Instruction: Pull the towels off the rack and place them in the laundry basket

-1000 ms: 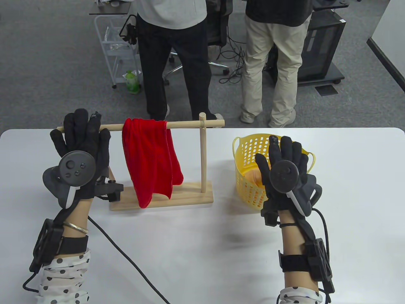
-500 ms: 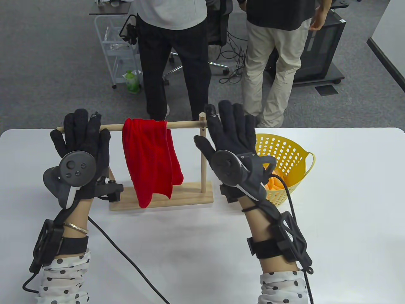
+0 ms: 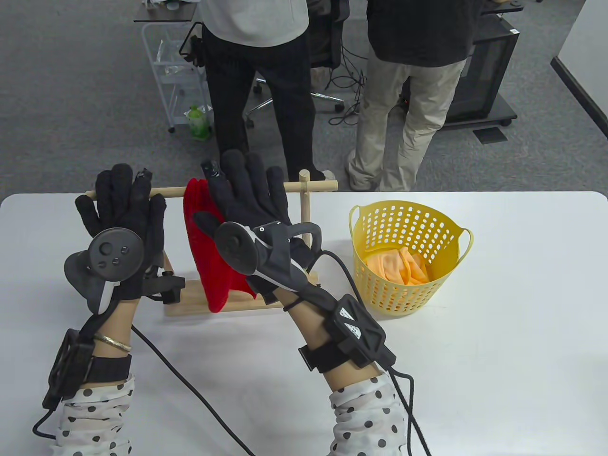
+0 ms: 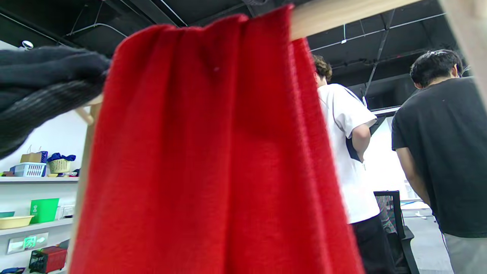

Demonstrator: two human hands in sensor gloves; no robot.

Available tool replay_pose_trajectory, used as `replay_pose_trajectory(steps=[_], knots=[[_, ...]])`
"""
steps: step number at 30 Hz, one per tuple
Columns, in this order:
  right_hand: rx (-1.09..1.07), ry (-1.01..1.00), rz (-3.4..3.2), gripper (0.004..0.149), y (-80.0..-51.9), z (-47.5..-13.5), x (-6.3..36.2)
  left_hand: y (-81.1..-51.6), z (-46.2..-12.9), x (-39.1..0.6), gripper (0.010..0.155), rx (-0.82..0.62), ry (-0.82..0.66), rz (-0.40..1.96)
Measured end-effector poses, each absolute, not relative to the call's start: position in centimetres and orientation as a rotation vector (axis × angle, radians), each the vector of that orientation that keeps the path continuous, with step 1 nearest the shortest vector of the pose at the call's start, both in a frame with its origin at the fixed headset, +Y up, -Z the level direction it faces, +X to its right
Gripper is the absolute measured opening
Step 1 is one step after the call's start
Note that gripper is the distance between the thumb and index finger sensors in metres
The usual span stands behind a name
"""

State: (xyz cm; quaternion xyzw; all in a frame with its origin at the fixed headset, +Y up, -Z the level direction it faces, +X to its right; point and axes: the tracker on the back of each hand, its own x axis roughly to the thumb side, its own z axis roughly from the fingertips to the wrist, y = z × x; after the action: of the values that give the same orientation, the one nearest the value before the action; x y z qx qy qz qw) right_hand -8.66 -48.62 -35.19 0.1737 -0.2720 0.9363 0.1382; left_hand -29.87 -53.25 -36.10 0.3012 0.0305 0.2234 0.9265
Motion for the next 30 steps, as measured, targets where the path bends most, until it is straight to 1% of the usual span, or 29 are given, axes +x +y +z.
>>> replay_pose_trajectory(steps=[5,10,16,22,24,27,29,30], knots=[[0.490,-0.786,2.741,0.078,-49.1,-35.3,-10.0,-53.3,-36.0,-29.9,0.060,0.619,0.060,0.460],[0.463,-0.787,2.760,0.079,-49.4,-35.6,-10.3,-53.3,-36.0,-29.9,0.060,0.620,0.059,0.464],[0.441,-0.837,2.799,0.077,-50.0,-36.1,-10.4,-53.3,-36.0,-29.9,0.060,0.620,0.058,0.463],[0.401,-0.880,2.822,0.072,-49.9,-36.1,-10.5,-53.3,-36.0,-29.8,0.060,0.621,0.058,0.461],[0.378,-0.900,2.815,0.068,-49.7,-36.1,-10.4,-53.3,-35.9,-29.8,0.060,0.621,0.058,0.460],[0.360,-0.973,2.759,0.053,-48.9,-36.0,-10.0,-53.3,-35.9,-29.8,0.060,0.618,0.054,0.456],[0.372,-0.973,2.734,0.048,-48.4,-35.8,-9.7,-53.3,-35.9,-29.7,0.060,0.616,0.059,0.453],[0.373,-1.016,2.712,0.045,-48.2,-35.5,-9.6,-53.3,-35.9,-29.7,0.060,0.616,0.059,0.455]])
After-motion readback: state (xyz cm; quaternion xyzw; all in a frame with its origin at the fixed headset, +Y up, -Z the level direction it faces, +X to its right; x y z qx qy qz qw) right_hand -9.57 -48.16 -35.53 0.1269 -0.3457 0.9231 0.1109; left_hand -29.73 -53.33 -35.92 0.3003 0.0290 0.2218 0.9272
